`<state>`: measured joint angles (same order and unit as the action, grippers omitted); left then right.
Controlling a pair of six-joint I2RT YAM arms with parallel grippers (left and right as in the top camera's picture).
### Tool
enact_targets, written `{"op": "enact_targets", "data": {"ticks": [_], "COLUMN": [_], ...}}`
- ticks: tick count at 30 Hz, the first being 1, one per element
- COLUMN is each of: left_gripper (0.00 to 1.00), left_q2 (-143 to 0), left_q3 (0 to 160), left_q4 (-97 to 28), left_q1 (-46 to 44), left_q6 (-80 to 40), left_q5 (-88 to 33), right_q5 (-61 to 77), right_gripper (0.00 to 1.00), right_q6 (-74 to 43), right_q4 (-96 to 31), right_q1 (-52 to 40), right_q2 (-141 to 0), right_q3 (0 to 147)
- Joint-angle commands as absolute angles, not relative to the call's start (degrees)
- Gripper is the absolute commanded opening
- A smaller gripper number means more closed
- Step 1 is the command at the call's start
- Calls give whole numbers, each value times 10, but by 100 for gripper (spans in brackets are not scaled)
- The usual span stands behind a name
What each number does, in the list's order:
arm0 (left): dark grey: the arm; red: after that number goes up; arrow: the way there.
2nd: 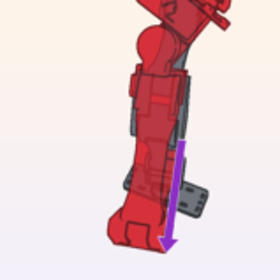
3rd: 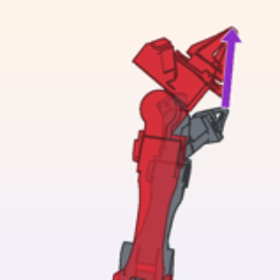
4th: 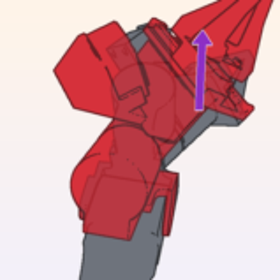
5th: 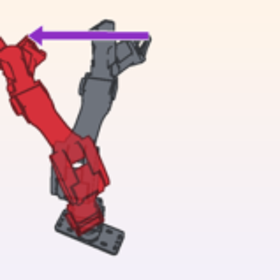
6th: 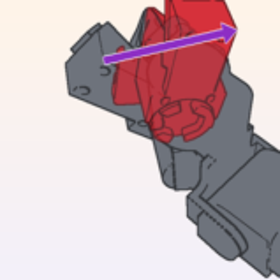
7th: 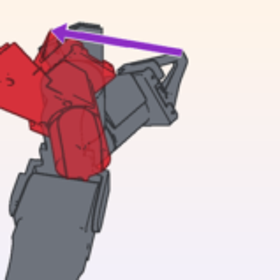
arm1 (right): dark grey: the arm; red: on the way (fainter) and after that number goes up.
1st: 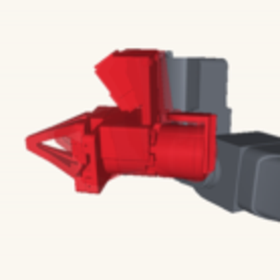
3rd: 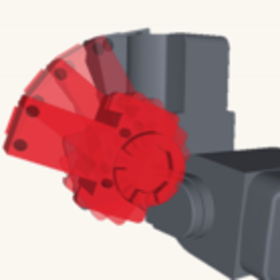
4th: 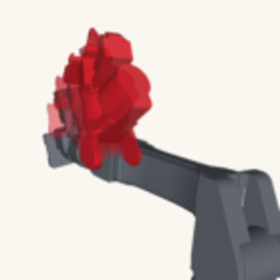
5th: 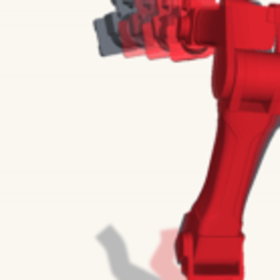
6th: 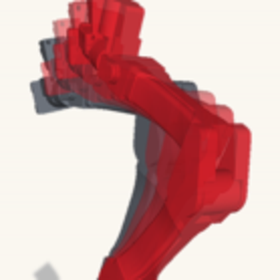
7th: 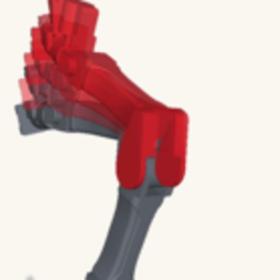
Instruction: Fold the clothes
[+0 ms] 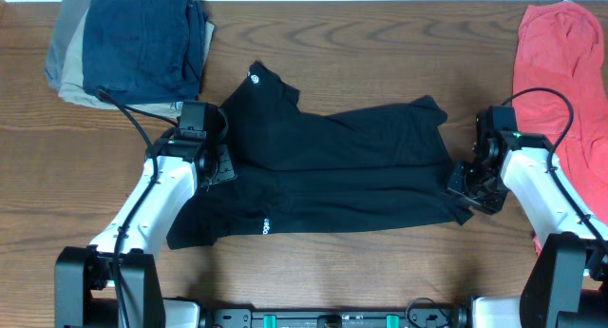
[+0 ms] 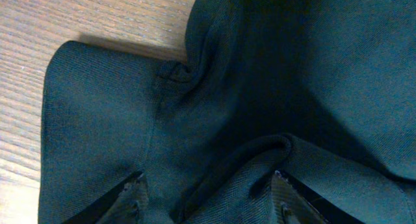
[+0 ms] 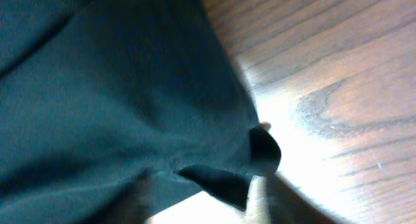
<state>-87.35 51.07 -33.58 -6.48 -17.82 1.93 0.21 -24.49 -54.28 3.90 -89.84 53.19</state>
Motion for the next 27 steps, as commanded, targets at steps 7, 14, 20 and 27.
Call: {"op": "enact_targets", "data": {"ticks": [7, 14, 20, 27], "left_gripper": [62, 62, 62, 62], "left_q2": [-878, -878, -878, -878], "left_q3": [506, 506, 506, 506], "left_q4": [-337, -337, -337, -337], "left_q1": [-65, -65, -65, -65], "left_q6": [-181, -181, -184, -184], "left_q5": [30, 30, 30, 30], "right_q5": [105, 143, 100, 74], "right_gripper": [81, 72, 68, 71], "right_q6": [-204, -90, -40, -41], "right_q4": [-550, -535, -515, -504], "right_q1": [37, 29, 9, -74], "right_q2": [-889, -890, -903, -960], "right_q3": [540, 540, 534, 532]}}
